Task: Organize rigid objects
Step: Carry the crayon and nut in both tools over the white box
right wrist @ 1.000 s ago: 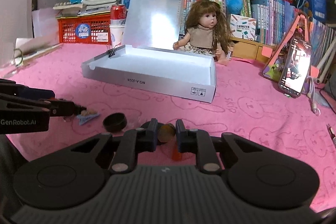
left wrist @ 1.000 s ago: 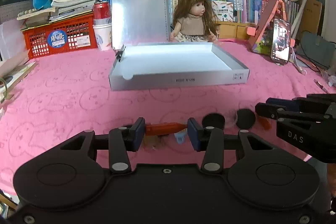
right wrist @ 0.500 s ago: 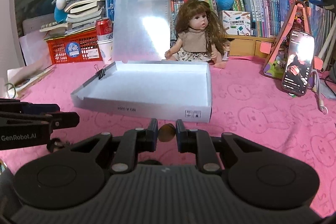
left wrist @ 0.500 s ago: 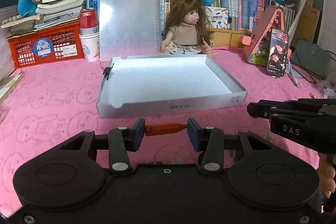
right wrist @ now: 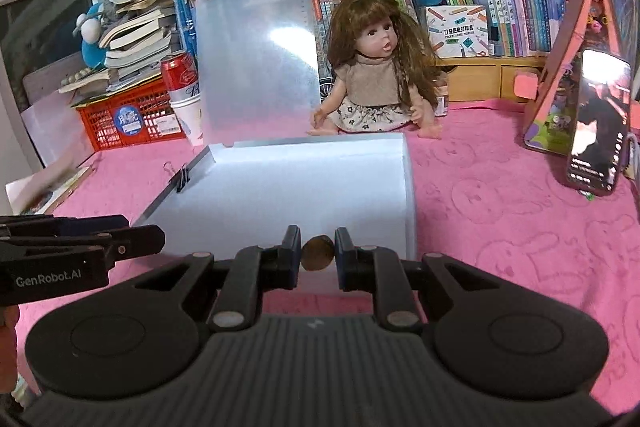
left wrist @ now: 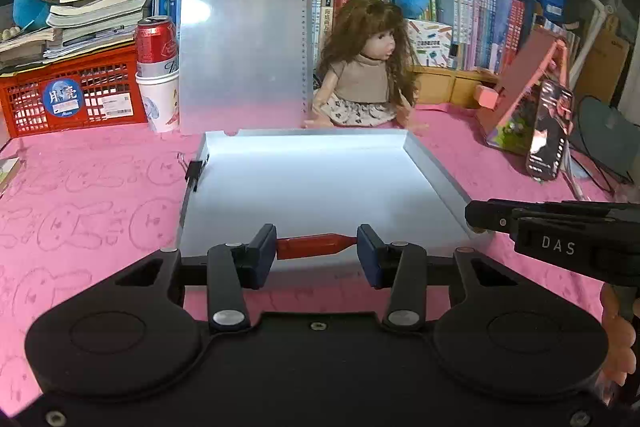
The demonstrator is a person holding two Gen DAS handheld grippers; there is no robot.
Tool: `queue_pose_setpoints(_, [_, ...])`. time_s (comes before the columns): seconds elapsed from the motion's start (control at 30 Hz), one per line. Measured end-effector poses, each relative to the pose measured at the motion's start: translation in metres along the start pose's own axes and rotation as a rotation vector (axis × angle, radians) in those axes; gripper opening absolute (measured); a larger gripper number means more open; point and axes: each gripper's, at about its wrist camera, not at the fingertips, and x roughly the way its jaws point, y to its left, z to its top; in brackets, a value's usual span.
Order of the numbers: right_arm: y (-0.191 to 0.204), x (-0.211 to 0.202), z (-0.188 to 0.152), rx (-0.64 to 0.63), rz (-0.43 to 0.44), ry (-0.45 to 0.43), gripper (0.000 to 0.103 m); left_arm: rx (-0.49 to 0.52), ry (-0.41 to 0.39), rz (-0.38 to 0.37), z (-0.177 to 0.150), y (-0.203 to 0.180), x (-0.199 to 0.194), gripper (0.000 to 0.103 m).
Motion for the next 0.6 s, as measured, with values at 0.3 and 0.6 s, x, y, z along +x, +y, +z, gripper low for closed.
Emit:
queue_pose_setpoints(0.3, [-0.004,0.036,0.030,0.028,-0.013,0.046,0.022,-0.024,0.043,0.006,0.033,0.010,0.039,0.042])
queue_pose_setpoints(0.6, [-0.008,0.068,0.043,0.031,-0.036,0.077,0.022,-0.063,0.091,0.041,0.048,0.022,0.087,0.042])
